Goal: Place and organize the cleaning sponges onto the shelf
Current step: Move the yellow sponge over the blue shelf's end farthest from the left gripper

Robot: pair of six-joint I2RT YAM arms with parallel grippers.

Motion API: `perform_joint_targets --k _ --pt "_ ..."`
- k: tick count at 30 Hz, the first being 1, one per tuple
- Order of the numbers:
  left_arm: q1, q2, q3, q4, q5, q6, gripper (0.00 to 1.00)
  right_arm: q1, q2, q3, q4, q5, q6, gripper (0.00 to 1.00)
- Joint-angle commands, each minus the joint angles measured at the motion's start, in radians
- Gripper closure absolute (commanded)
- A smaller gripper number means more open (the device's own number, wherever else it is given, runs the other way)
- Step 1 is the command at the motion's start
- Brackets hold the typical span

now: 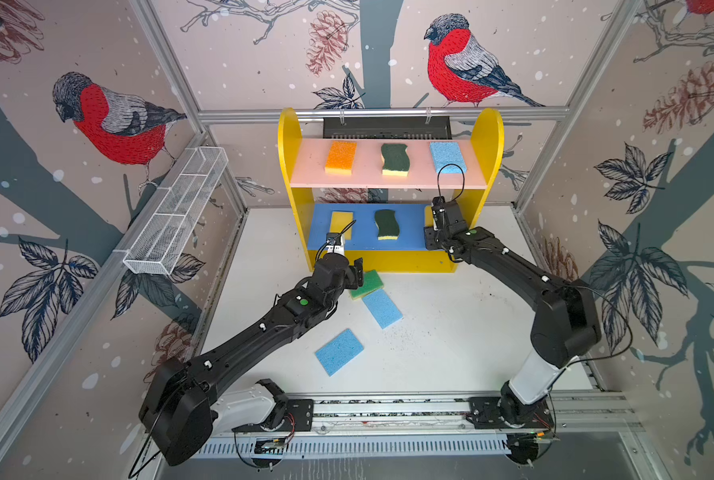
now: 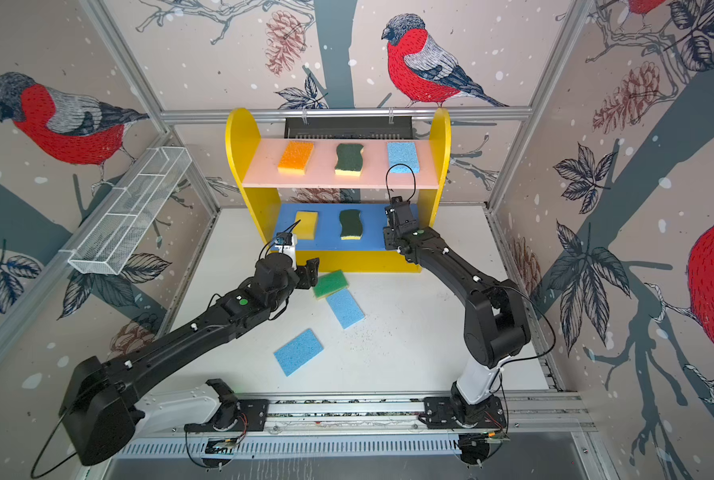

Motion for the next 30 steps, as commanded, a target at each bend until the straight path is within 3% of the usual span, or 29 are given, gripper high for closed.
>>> perform_joint_targets --k 1,30 --pt "0.001 0.009 0.013 0.026 -0.012 -0.005 0.23 -0.001 0.014 0.029 -0.02 -0.026 -0.004 0.41" --pt "0.002 0.018 0.034 -0.003 -0.029 -0.01 0.23 -0.02 0.088 0.114 -0.089 -0.024 0.019 0.35"
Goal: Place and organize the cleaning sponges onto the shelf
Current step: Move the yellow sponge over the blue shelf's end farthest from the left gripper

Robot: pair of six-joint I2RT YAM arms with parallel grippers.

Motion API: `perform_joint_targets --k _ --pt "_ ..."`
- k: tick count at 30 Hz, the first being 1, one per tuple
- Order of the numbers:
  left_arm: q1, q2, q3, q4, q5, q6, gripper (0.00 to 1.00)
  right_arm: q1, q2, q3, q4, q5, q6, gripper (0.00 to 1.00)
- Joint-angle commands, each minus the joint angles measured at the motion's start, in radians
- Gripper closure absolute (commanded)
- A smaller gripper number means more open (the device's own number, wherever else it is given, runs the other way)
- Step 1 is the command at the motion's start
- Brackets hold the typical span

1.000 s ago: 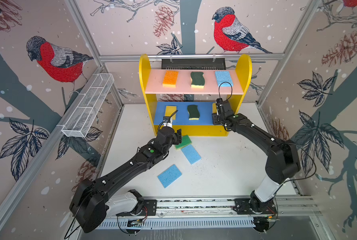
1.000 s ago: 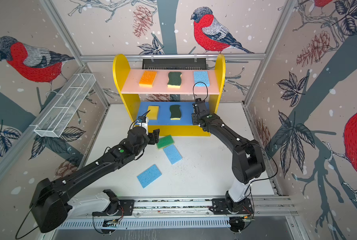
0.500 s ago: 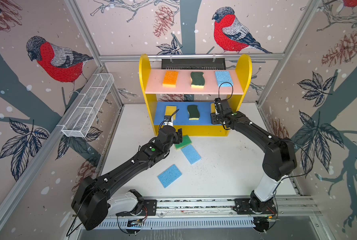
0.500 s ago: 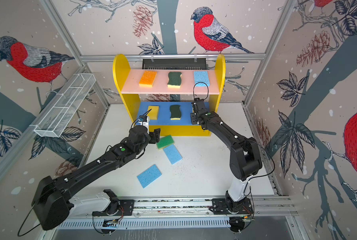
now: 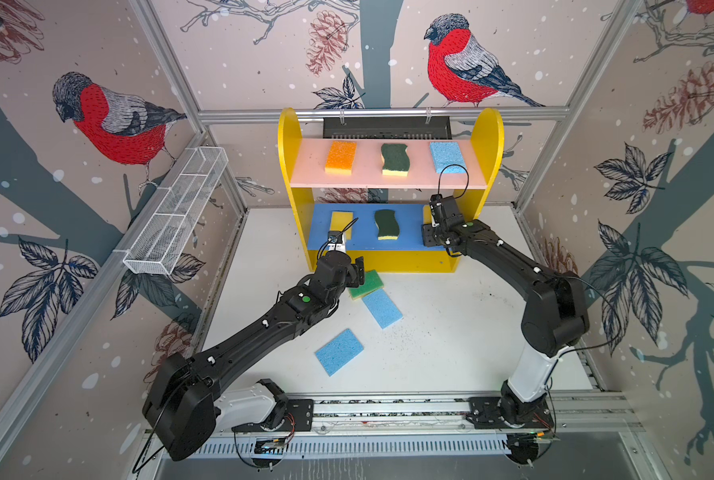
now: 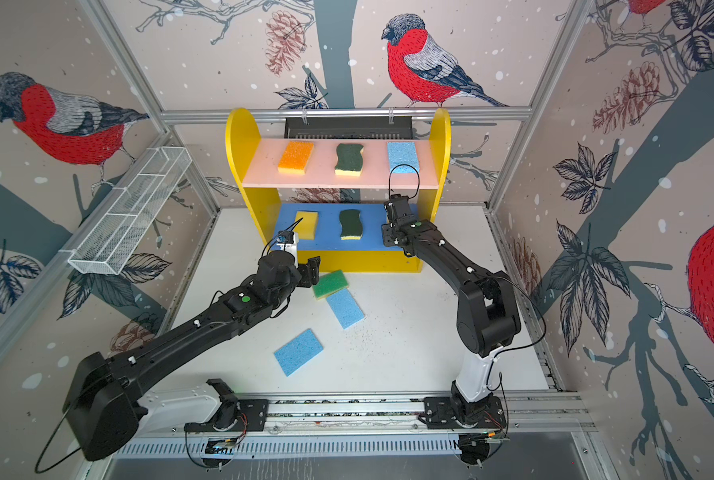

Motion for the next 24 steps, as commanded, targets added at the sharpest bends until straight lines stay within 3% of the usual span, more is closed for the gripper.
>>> perform_joint_targets --k 1,24 --pt "0.002 -0.004 0.009 0.01 -0.022 -0.008 0.23 -0.001 0.009 0.015 -0.013 -0.002 0.012 0.35" --pt "0.001 -0.016 0.006 0.006 -0.026 -0.012 0.23 -0.001 0.03 0.049 -0.037 0.002 0.031 0.26"
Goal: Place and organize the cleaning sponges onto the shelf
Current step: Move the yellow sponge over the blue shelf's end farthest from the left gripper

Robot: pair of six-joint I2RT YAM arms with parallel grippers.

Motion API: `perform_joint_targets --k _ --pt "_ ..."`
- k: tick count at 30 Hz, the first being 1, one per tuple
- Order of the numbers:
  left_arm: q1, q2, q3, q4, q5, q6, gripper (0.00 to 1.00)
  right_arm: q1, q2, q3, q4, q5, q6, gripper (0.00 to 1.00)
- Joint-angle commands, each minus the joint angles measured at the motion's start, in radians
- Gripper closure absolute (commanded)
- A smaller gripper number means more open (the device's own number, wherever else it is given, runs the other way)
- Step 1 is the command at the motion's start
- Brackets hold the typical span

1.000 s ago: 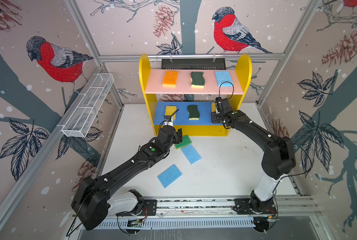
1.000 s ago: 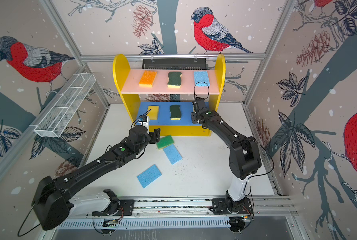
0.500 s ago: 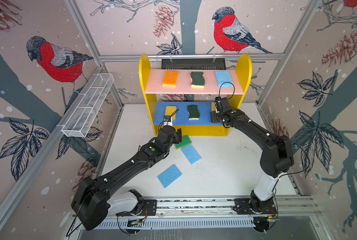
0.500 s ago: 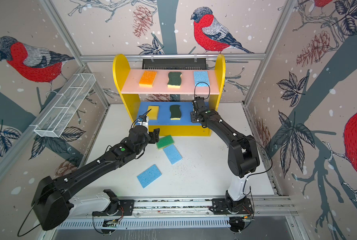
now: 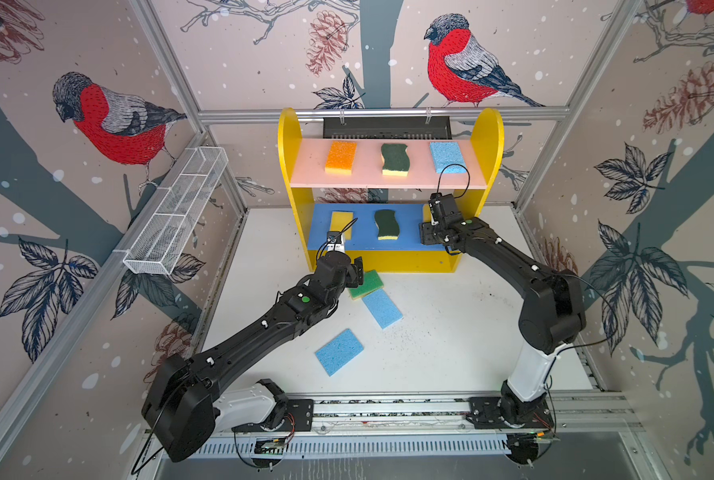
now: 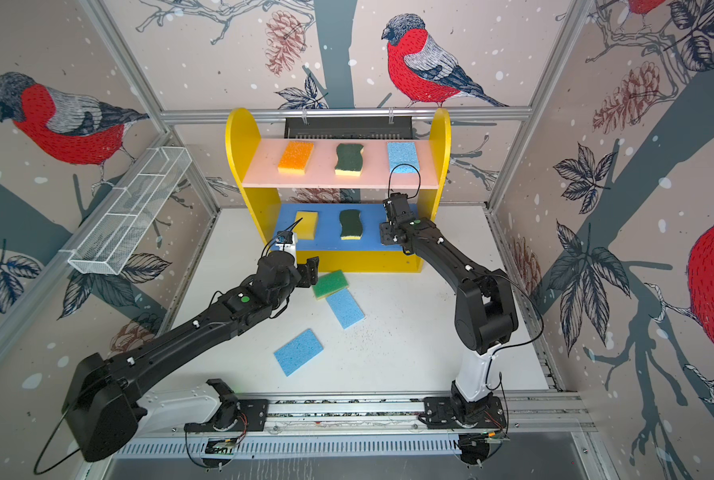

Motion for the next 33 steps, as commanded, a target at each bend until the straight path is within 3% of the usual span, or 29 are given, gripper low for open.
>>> perform_joint_targets --k 1,33 --pt "0.001 -0.01 0.005 0.019 -0.012 -0.01 0.23 -0.001 0.009 0.013 -0.014 0.004 0.011 0.26" --pt "0.001 -0.023 -0.001 0.009 -0.027 -0.013 0.23 -0.001 0.015 0.03 -0.045 0.014 0.031 0.21"
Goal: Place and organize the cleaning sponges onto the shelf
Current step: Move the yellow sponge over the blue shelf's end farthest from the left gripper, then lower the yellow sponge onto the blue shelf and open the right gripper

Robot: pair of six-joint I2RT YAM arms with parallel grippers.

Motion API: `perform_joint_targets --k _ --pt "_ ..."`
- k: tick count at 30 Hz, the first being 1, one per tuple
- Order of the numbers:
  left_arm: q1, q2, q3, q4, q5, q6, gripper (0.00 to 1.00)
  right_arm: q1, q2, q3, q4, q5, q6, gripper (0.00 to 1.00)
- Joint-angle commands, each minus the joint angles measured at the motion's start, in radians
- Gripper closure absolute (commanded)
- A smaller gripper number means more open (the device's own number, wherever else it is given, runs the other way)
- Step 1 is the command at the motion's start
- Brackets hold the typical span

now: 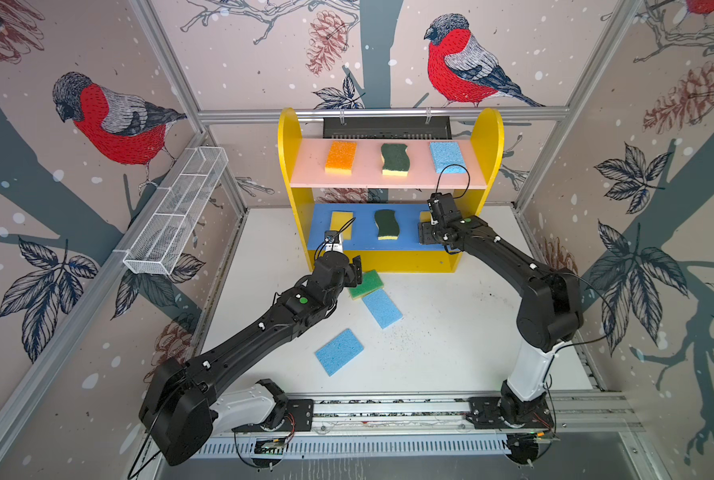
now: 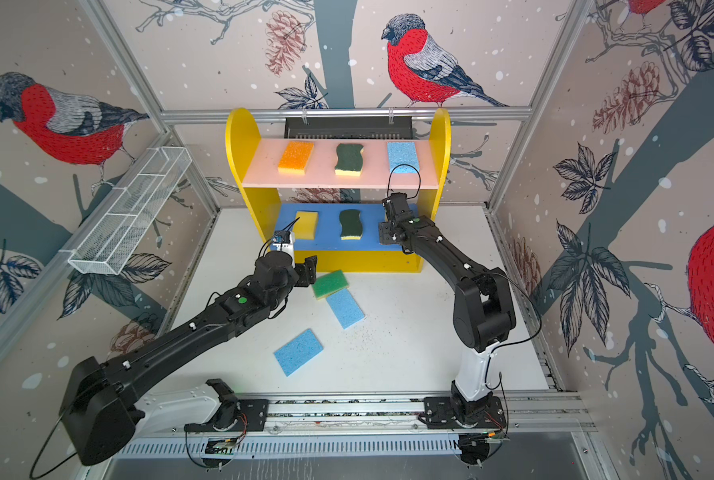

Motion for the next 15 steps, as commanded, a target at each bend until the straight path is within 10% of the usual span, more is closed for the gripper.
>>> perform_joint_targets --k 1,15 --pt "0.001 -0.004 0.0 0.013 -0.009 -0.013 0.23 -0.001 0.0 0.007 -0.015 0.012 0.007 0.21" --pt "0.002 -0.014 -0.004 0.008 -0.018 -0.012 0.23 -0.001 0.008 0.02 -0.007 0.014 0.018 0.25"
